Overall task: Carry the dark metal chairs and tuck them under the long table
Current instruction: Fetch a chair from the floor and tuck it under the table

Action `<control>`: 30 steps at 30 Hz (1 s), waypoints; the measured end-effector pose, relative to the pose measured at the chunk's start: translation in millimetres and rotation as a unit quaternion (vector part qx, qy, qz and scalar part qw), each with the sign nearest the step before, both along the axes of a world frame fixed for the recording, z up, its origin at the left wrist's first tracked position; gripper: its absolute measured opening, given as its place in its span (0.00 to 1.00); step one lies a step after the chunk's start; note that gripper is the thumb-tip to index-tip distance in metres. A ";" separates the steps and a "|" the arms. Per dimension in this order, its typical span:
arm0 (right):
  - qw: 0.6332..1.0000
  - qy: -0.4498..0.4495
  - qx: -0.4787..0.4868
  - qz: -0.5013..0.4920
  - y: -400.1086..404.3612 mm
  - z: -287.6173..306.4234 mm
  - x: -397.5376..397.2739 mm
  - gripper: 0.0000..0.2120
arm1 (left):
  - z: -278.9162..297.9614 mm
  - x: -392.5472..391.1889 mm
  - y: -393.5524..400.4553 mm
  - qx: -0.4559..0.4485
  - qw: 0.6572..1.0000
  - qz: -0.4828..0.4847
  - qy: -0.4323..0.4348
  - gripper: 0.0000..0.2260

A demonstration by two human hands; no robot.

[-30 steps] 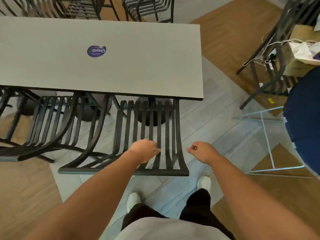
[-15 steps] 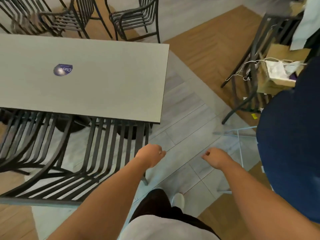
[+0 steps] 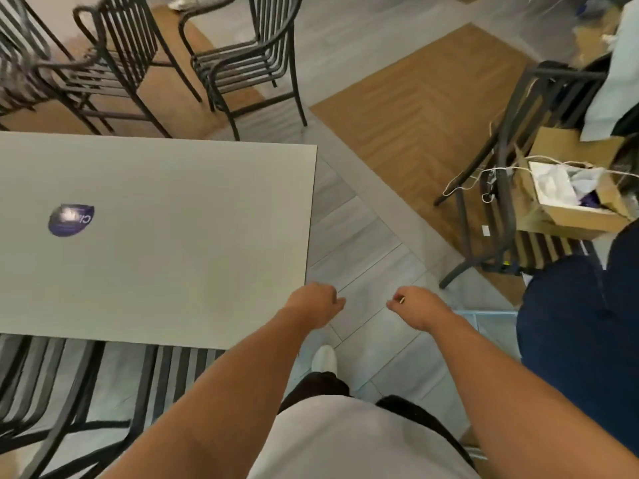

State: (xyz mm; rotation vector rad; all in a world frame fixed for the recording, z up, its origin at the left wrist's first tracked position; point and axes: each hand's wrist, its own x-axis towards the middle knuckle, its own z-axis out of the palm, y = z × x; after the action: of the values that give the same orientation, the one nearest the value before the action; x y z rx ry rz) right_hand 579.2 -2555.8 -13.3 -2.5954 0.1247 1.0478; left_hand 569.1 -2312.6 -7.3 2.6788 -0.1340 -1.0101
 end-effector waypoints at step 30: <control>0.988 0.003 0.055 0.143 -36.1 -6.9 653.9 0.15 | 18.1 525.9 -30.1 0.034 0.967 0.251 -0.003 0.22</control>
State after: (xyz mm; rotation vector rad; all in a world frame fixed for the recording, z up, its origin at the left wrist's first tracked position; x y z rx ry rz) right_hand 1233.1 -2591.9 -20.2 -2.5601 -0.3047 1.1229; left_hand 1095.0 -2342.7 10.9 2.5672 0.5592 -0.8490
